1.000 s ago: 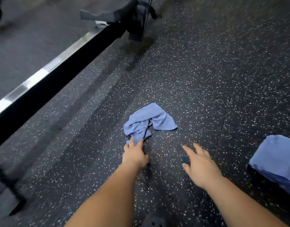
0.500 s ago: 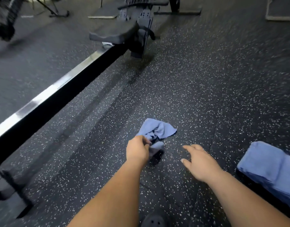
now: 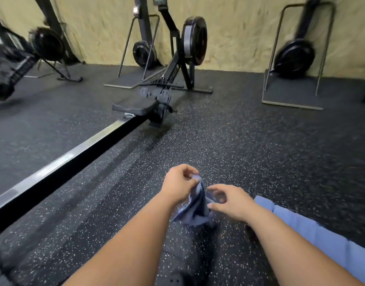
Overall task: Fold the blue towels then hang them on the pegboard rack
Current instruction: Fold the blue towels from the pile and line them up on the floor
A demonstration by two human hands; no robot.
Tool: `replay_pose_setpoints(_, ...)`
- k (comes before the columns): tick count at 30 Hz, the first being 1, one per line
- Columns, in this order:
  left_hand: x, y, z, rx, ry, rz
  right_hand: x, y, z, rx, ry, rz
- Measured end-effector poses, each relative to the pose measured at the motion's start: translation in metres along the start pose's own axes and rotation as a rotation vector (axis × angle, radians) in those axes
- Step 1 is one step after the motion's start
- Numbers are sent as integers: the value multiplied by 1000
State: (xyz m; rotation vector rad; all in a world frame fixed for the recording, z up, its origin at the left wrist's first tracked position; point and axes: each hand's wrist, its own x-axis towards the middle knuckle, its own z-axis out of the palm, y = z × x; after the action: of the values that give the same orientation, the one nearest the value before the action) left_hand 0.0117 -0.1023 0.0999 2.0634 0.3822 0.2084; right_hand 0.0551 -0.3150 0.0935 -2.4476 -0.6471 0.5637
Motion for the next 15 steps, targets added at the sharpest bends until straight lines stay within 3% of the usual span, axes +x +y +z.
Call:
replay_pose_setpoints(10, -92, 114, 0, -624, -102, 30, -121, -20, -46, 12, 335, 5)
replay_pose_setpoints(15, -112, 128, 13, -582, -66, 68, -165, -7, -78, 221, 464, -1)
